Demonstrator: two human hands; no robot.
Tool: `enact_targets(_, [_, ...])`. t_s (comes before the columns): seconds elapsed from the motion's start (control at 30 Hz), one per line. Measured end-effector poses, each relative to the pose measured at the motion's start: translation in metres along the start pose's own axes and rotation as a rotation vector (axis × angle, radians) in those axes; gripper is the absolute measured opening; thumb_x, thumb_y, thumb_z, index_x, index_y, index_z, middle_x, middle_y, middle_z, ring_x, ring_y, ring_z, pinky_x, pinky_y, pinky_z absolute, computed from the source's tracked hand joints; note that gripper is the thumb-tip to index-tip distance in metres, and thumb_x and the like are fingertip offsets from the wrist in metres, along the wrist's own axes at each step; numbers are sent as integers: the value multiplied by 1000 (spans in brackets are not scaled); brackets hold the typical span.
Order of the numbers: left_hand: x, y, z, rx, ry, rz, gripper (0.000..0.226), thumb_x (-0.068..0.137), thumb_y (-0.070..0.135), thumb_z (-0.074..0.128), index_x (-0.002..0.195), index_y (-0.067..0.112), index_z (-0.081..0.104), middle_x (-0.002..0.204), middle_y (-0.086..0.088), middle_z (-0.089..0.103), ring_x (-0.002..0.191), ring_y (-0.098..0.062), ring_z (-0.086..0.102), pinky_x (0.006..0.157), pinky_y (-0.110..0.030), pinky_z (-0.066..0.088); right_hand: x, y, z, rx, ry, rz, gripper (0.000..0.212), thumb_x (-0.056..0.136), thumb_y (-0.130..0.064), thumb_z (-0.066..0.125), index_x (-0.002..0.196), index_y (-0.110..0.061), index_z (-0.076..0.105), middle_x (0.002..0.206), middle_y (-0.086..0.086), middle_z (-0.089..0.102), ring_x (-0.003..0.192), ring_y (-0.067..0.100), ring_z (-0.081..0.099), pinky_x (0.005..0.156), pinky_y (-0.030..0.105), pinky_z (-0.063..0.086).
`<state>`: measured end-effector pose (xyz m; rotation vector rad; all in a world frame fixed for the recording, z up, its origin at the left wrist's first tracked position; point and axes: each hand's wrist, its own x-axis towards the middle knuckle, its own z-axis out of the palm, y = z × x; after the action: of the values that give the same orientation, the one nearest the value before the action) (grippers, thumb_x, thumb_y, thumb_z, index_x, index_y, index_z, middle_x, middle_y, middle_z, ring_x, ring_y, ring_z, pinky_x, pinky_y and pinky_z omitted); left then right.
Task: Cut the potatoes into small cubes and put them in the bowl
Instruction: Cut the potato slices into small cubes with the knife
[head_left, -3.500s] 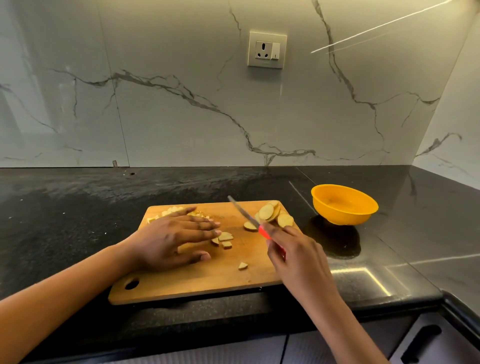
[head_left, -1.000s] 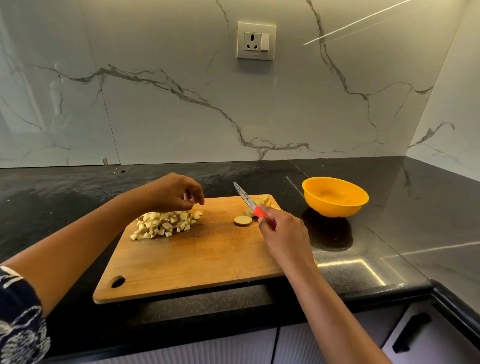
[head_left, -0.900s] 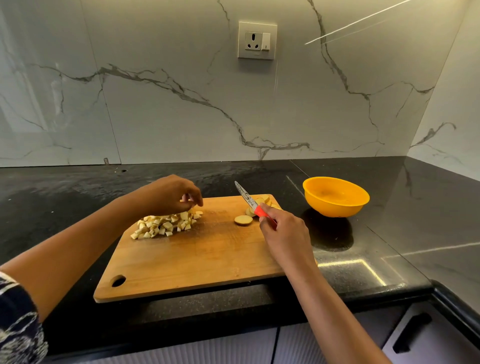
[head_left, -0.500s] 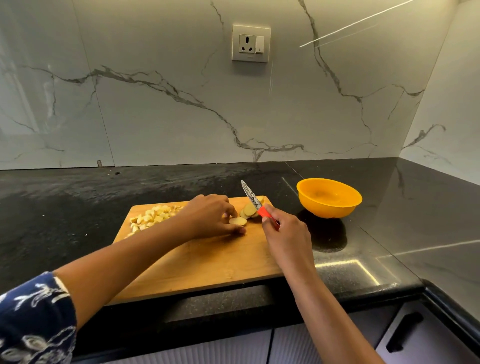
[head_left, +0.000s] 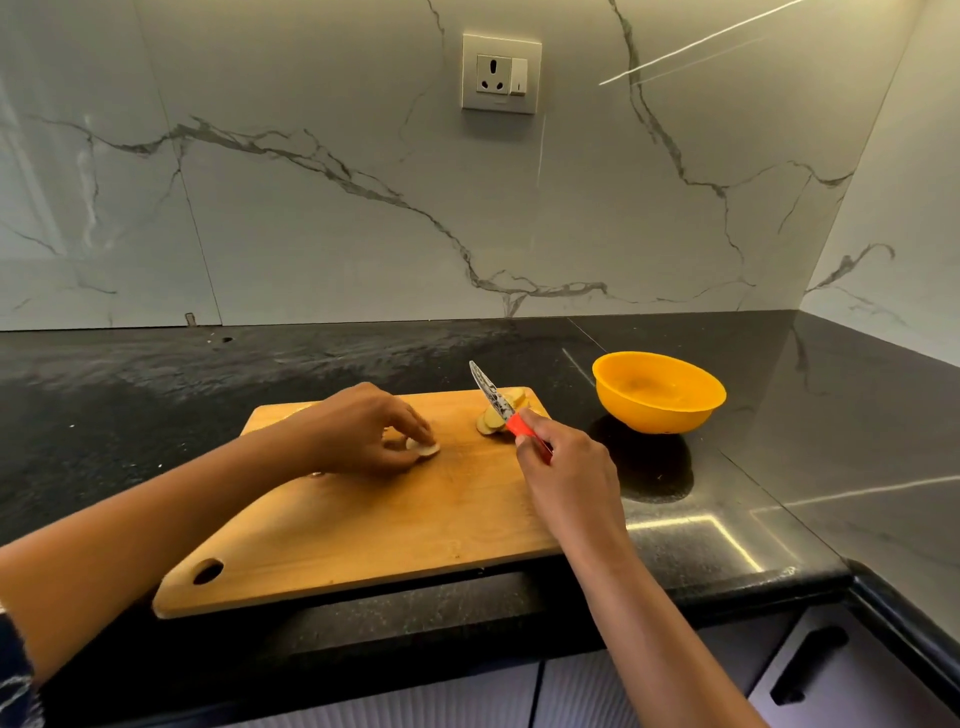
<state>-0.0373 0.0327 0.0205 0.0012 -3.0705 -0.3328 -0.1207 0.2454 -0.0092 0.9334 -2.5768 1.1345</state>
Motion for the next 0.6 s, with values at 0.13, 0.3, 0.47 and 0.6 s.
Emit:
enact_targets(0.13, [-22, -12, 3, -54, 85, 47, 55, 82, 60, 51, 133, 39, 43, 132, 26, 46, 121, 10, 39, 97, -2, 27, -4, -1, 0, -54, -47, -45, 41, 97, -33, 49, 138, -34, 46, 122, -8, 62, 105, 8, 57, 83, 22, 43])
enact_targets(0.3, [-39, -24, 12, 177, -67, 127, 76, 75, 85, 11, 138, 44, 24, 143, 31, 24, 133, 15, 18, 109, -7, 6, -12, -4, 2, -115, -148, -144, 41, 97, -35, 47, 138, -38, 45, 124, -16, 59, 106, 3, 52, 81, 17, 34])
enact_targets(0.47, [-36, -26, 14, 244, -82, 185, 76, 79, 82, 8, 141, 39, 19, 145, 28, 18, 126, 29, -3, 108, -10, -13, -22, -4, 0, -125, -185, -214, 41, 98, -35, 45, 139, -39, 42, 119, -14, 61, 99, 4, 53, 78, 18, 39])
enact_targets(0.6, [-37, -29, 17, 199, -73, 185, 72, 82, 79, 13, 142, 39, 21, 147, 25, 22, 135, 16, 10, 113, -14, -2, -28, -9, 0, -141, -172, -285, 44, 98, -36, 43, 141, -39, 38, 109, -15, 59, 91, 3, 50, 75, 15, 40])
